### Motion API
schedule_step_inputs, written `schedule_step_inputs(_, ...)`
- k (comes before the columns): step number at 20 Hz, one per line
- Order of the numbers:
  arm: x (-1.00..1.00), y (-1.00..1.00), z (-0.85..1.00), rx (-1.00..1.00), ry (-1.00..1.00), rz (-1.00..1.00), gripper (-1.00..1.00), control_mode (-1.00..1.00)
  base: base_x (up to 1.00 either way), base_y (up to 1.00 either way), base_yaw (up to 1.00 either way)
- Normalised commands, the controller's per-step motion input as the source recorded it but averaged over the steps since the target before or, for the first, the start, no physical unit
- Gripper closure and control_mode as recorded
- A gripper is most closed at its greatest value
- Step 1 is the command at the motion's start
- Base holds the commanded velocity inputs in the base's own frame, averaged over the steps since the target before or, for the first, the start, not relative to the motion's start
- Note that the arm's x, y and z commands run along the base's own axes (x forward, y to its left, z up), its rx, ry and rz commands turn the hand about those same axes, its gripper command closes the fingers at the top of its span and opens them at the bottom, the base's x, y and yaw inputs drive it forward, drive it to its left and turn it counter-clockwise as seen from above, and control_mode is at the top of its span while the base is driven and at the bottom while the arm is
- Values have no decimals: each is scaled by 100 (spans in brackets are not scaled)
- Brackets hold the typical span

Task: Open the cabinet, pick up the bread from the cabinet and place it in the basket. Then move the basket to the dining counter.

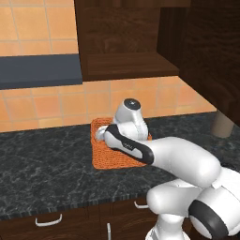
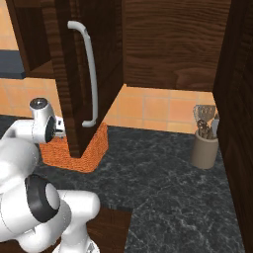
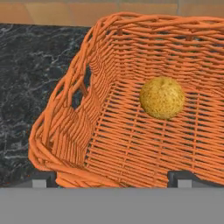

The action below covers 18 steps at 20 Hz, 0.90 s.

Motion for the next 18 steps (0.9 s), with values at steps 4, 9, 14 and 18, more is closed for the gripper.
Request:
schedule_step_inputs(4, -9, 52, 30, -9, -1, 37, -100, -100, 0, 0, 0)
schedule_step_inputs(9, 18, 45, 0, -15, 0, 30, -100, -100, 0, 0, 0)
schedule_step_inputs(14, 28, 6, -5, -18, 1, 17, -100, -100, 0, 0, 0)
schedule_step_inputs(18, 0, 0, -31, -13, 9, 12, -100, -100, 0, 0, 0)
